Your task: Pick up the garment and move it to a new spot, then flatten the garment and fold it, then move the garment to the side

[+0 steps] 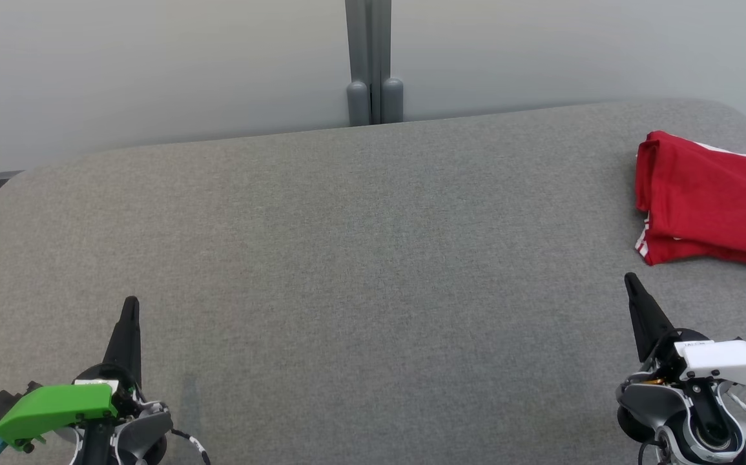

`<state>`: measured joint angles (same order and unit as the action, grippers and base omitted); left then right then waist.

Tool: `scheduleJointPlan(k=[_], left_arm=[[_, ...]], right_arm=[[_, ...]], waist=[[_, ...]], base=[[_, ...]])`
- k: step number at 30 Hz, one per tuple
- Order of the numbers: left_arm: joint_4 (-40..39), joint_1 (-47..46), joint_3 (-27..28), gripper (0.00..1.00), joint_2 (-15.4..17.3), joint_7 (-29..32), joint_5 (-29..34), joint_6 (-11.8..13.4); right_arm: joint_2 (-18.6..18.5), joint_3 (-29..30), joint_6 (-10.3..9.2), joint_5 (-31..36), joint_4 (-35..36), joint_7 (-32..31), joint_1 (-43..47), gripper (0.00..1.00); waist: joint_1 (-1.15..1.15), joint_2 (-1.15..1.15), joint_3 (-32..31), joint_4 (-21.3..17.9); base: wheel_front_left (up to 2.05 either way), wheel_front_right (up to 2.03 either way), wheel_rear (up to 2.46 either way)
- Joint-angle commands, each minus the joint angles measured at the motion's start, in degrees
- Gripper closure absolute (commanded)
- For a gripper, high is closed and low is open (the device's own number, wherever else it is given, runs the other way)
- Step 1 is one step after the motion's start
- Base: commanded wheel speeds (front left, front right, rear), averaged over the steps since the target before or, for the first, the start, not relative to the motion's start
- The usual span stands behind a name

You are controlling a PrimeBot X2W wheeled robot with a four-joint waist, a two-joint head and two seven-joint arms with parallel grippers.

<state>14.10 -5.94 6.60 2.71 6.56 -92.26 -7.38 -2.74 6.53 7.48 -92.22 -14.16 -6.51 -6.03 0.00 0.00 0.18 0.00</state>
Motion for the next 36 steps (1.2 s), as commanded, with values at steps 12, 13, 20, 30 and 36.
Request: scheduleJointPlan(k=[12,13,20,30,36], left_arm=[[-0.1,-0.6,0.2,1.00,0.3,0.2,-0.2,-0.3],[-0.1,-0.6,0.2,1.00,0.3,0.2,-0.2,-0.3],[-0.1,-0.6,0.2,1.00,0.3,0.2,-0.2,-0.3],[-0.1,-0.6,0.2,1.00,0.3,0.2,-0.2,-0.3],[-0.1,-0.6,0.2,1.00,0.3,0.2,-0.2,-0.3]], right_arm=[[-0.2,0.1,0.02,-0.4,0.3,-0.2,-0.4,1.00],[-0.2,0.1,0.02,-0.4,0.3,-0.2,-0.4,1.00],[-0.2,0.1,0.02,-0.4,0.3,-0.2,-0.4,1.00],[-0.2,0.1,0.02,-0.4,0.3,-0.2,-0.3,1.00],[-0.2,0.1,0.02,-0.4,0.3,-0.2,-0.3,1.00]], waist=[[0.00,0.00,0.0,0.0],[0.00,0.00,0.0,0.0],[0.00,0.00,0.0,0.0],[0.00,0.00,0.0,0.0],[0.00,0.00,0.0,0.0]], base=[[0.00,0.00,0.00],[0.00,0.00,0.00],[0.00,0.00,0.00],[0.00,0.00,0.00],[0.00,0.00,0.00]])
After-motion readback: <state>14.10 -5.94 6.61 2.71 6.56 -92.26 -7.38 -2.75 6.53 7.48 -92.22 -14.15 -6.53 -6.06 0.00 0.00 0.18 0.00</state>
